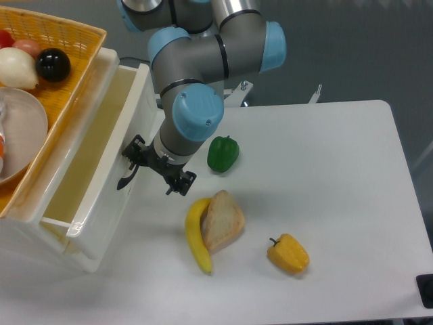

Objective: Slide the top drawer open
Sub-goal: 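Pull the handle outward, sliding the upper drawer out of the cabinet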

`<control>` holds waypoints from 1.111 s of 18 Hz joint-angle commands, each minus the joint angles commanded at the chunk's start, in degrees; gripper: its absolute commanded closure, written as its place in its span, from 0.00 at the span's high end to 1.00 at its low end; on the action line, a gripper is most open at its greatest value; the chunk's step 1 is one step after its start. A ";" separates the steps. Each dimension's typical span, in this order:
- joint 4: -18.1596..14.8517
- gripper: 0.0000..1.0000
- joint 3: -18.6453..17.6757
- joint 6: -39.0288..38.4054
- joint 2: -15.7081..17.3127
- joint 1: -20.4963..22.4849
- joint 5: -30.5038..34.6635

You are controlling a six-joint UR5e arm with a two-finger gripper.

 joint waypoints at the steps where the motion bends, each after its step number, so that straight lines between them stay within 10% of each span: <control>1: 0.00 1.00 0.26 0.00 0.00 0.09 0.00; 20: 0.09 1.00 0.88 1.67 -0.79 2.02 0.18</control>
